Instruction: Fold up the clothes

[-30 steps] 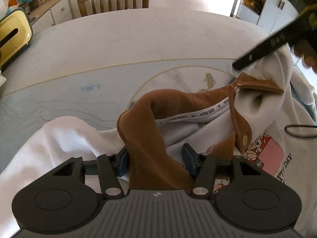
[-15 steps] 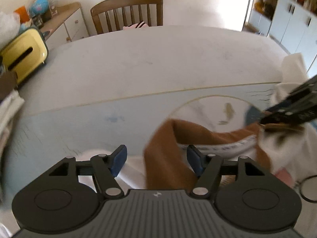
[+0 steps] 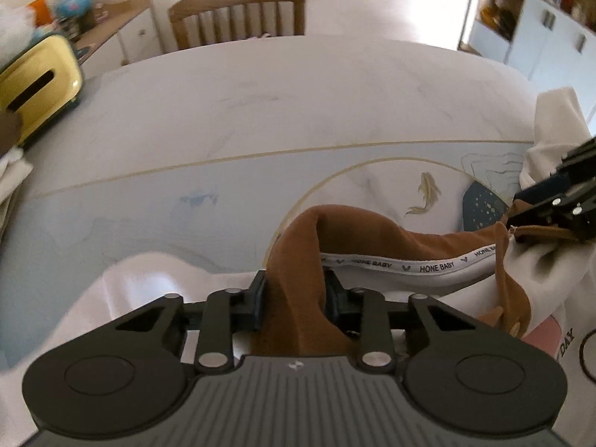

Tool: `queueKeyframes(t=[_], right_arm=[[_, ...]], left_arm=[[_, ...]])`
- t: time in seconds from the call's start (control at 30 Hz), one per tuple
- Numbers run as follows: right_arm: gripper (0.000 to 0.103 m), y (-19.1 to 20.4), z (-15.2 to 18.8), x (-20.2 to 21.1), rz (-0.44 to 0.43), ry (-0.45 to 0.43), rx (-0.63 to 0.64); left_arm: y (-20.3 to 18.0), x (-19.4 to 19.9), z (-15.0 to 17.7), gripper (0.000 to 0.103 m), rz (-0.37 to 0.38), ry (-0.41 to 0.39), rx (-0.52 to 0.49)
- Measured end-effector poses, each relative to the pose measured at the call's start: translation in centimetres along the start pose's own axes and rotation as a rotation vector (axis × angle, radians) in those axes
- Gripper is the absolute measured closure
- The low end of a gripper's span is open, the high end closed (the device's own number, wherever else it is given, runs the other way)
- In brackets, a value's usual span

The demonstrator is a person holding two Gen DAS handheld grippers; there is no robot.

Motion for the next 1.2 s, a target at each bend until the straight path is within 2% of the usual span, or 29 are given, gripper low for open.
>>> queueKeyframes(t=[0.13, 0.23, 0.37, 0.43, 0.5, 0.63, 0.8, 0.87, 0.93, 0.97, 1.1, 1.2], right_arm=[[0.000, -0.4, -0.5, 0.6, 0.019, -0.064, -0.016], [0.000, -1.2, -2.4, 1.4, 0.045, -0.157, -0.007], [0.000, -1.6, -6.8, 1.7, 0.123, -0.335, 0.065], [0.000, -1.2, -8.9, 0.9, 0.216, -0.430, 0.164], [0.000, -0.9, -11.1, -0.8, 0.259, -0.466, 0.239], [0.000, -0.7, -13.3, -4.7, 0.298, -0.451, 0.297], [0.000, -1.5, -13.7, -8.6, 0.318, -0.405, 0.295], [0.000, -1.8, -13.6, -9.4, 0.321, -0.391, 0.289], [0.000, -1.9, -13.3, -10.1, 0.331, -0.387, 0.290], [0.000, -1.9, -13.1, -10.2, 0.334, -0.389, 0.291], [0.000, -2.3, -13.3, -9.7, 0.294, -0.366, 0.260], [0.000, -3.1, -12.9, -7.4, 0.248, -0.373, 0.208]], left_arm=[[0.1, 0.9, -0.3, 0.079, -0.013, -0.069, 0.044], [0.5, 1.6, -1.8, 0.080, -0.016, -0.133, 0.048], [1.4, 0.9, -6.1, 0.081, -0.047, -0.199, 0.033], [1.9, -0.4, -8.5, 0.081, -0.076, -0.212, 0.048], [2.8, -2.0, -10.9, 0.081, -0.111, -0.213, 0.065], [4.0, -5.6, -12.4, 0.081, -0.168, -0.169, 0.063], [4.5, -6.9, -12.3, 0.079, -0.155, -0.103, 0.090], [4.7, -7.4, -12.2, 0.070, -0.149, -0.077, 0.101], [4.9, -7.2, -12.1, 0.035, -0.136, -0.072, 0.116], [4.9, -6.7, -12.0, 0.031, -0.125, -0.080, 0.125], [5.3, -4.2, -11.5, 0.030, -0.078, -0.098, 0.147], [6.4, -1.6, -9.3, 0.030, -0.075, -0.101, 0.152]])
Point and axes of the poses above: each gripper's, at about its wrist camera, not at the fingertips, and x roughly against the way its jaws point, y to its left, z to its underside, the point moved 2 cm from there along -x, roughly the way its jaws point, and after that the axes turned 10 degrees about z, right-handed, at the moved point
